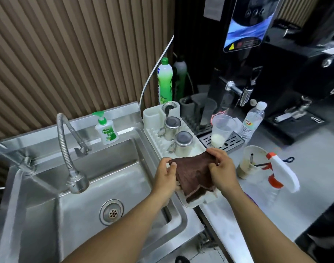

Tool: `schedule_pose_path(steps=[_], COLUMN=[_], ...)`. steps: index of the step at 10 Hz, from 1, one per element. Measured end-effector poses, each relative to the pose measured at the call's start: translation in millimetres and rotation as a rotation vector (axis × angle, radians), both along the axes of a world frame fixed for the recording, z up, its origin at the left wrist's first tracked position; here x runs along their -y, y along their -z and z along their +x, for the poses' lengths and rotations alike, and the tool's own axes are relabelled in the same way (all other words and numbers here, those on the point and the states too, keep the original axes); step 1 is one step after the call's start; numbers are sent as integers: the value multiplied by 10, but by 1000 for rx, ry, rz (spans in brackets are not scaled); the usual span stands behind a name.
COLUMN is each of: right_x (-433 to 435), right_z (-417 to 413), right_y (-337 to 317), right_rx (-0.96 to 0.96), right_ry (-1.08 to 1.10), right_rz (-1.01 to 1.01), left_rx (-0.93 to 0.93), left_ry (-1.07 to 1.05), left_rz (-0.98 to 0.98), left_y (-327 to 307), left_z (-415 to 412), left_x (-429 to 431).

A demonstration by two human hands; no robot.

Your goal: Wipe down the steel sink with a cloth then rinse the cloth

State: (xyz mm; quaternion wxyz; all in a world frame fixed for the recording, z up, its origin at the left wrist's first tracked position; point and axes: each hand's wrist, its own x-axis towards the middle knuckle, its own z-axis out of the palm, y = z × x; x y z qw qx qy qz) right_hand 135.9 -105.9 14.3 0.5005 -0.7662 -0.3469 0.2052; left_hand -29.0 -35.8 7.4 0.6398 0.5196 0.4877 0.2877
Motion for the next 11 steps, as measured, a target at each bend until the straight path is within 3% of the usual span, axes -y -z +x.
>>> schedule_pose_path(steps=[1,2,3,4,5,6,8,11], right_x=[-75,-135,-149,-139,-146,-106,-90,-131], right_z=[186,320,342,301,317,342,357,107], right_y=[95,266,454,578,682,710,737,431], right_rx=[20,174,394,511,671,775,799,769], right_ry=[-68,-212,-297,-427,-561,-621,-659,-543], right_rz=[-59,-171,-377,-590,-661,-754,-803,-706], left_rx=[-85,-416,-575,-862,-1151,-1301,-1358,-1110], left_ry=[13,87,173,545,794,845,855,625], left_rz=[-19,319,636,799,756,699,684,791], left_y=[130,242,292,412,506,522,515,223], left_z=[113,147,188,325,431,468,511,170], left_x=[-108,-192,-138,-74,-87,-67,-20,-46])
